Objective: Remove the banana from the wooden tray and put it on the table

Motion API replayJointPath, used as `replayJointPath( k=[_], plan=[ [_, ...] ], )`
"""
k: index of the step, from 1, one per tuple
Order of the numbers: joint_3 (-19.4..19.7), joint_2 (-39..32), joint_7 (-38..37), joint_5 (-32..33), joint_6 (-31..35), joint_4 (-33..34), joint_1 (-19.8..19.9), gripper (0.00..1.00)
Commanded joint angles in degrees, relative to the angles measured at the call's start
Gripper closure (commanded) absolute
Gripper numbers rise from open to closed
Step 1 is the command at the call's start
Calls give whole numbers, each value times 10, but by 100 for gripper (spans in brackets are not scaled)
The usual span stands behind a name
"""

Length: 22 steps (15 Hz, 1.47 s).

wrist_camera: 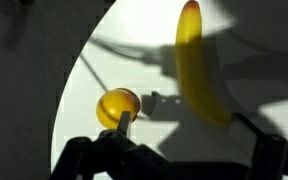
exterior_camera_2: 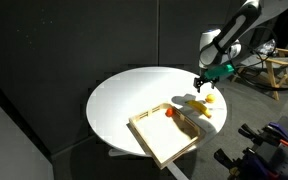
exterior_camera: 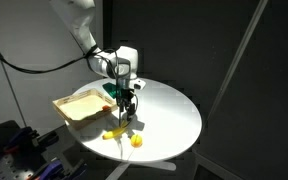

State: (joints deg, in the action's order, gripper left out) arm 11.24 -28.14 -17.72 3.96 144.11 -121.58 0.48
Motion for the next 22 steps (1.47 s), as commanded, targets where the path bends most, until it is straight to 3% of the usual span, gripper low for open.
replayJointPath(
  k=[1, 22],
  plan=[
    [1, 56, -4, 6, -42, -16, -6, 0],
    [-61, 290, 43, 6, -265, -91, 4, 0]
  ],
)
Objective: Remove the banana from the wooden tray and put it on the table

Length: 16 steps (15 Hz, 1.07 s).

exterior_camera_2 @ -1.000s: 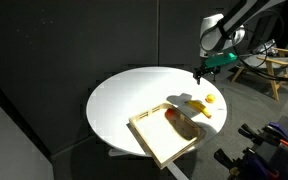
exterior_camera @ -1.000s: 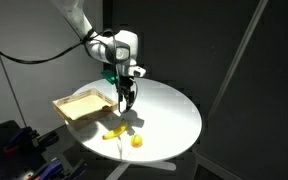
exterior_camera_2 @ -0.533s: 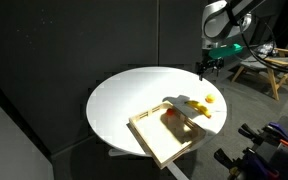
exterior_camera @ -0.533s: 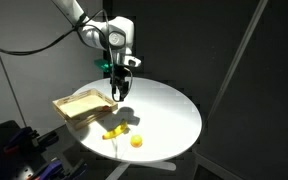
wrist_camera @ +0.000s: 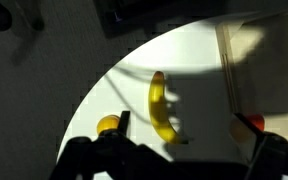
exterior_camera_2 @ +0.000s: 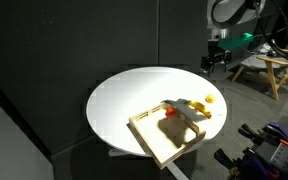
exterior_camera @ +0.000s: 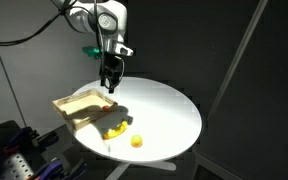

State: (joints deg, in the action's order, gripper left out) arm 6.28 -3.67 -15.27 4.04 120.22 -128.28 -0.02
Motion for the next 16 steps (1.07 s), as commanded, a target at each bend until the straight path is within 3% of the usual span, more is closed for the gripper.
replayJointPath(
  k=[1, 11, 16],
  plan=[
    [-13, 57, 23, 4, -35, -29, 10, 0],
    [-23, 160, 94, -27, -34, -74, 9, 0],
    [-30, 155, 86, -30, -35, -67, 11, 0]
  ],
)
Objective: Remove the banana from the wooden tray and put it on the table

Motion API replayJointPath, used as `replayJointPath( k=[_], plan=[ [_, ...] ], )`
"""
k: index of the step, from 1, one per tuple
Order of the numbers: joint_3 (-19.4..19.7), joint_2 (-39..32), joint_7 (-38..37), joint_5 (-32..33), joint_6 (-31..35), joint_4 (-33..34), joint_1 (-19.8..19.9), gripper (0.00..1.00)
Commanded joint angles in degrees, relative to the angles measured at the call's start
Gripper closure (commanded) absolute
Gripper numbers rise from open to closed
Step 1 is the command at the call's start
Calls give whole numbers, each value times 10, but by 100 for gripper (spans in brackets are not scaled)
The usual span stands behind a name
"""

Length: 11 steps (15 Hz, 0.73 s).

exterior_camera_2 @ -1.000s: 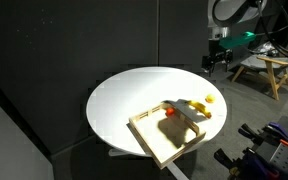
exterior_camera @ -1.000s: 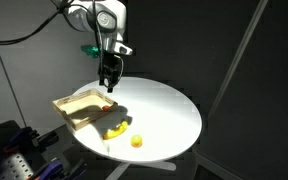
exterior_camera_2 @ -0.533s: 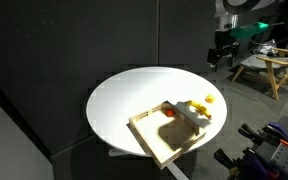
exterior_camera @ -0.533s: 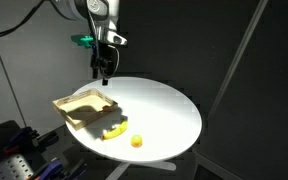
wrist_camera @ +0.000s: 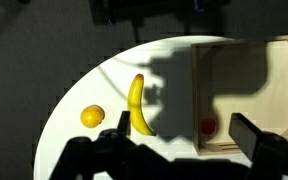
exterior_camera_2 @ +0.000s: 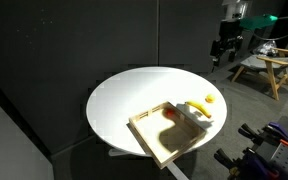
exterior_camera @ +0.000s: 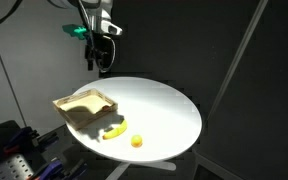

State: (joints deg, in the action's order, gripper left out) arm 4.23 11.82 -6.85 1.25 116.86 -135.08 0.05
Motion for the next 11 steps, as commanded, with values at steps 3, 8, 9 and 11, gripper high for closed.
replayJointPath(
  k=[3, 8, 9, 11],
  plan=[
    [-11, -4, 2, -2, -1, 1, 10, 0],
    [-11, -5, 2, -2, -1, 1, 11, 0],
    [-11, -5, 2, -2, -1, 1, 11, 0],
    [-11, -6, 2, -2, -1, 1, 11, 0]
  ],
)
